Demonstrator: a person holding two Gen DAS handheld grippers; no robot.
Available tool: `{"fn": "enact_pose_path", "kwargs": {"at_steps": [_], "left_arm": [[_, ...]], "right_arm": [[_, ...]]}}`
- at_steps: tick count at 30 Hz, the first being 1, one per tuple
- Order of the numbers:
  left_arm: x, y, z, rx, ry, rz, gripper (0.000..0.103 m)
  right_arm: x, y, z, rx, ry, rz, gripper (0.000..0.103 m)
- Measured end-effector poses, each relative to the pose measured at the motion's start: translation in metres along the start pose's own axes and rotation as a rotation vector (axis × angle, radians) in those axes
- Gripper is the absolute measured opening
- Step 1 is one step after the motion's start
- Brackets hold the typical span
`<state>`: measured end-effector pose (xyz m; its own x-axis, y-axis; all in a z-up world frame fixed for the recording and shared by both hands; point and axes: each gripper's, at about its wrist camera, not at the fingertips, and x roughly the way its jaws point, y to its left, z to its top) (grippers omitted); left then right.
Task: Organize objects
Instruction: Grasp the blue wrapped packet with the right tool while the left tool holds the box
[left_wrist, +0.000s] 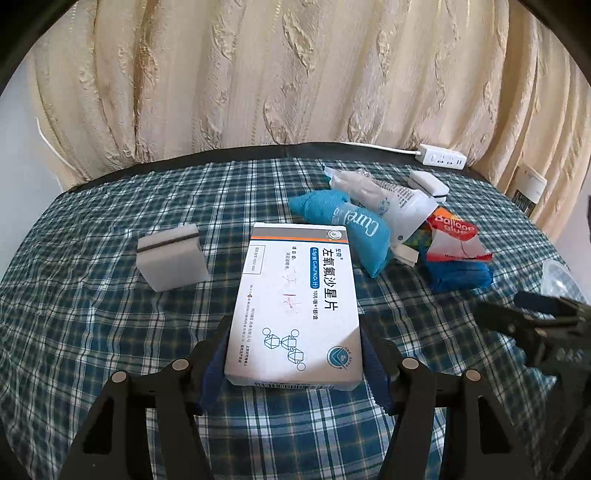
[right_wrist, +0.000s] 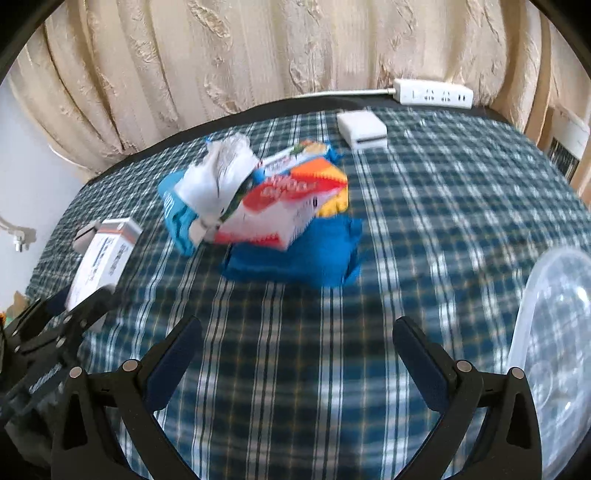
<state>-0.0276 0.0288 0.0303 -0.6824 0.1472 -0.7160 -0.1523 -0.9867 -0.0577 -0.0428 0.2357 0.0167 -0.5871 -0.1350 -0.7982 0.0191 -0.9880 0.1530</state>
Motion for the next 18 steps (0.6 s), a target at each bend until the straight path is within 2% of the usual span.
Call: {"fn": "enact_pose_path", "kwargs": {"at_steps": [10, 18], "left_arm": [[0.001, -0.003, -0.003, 0.016, 0.006, -0.001, 0.067], [0.003, -0.005, -0.004, 0.02, 0.014, -0.002, 0.067]], "right_arm": [[0.026, 0.014, 0.028, -0.078, -0.035, -0.064, 0.103], [0.046, 0.007, 0.039, -0.044, -0.021, -0.045, 0.103]]}}
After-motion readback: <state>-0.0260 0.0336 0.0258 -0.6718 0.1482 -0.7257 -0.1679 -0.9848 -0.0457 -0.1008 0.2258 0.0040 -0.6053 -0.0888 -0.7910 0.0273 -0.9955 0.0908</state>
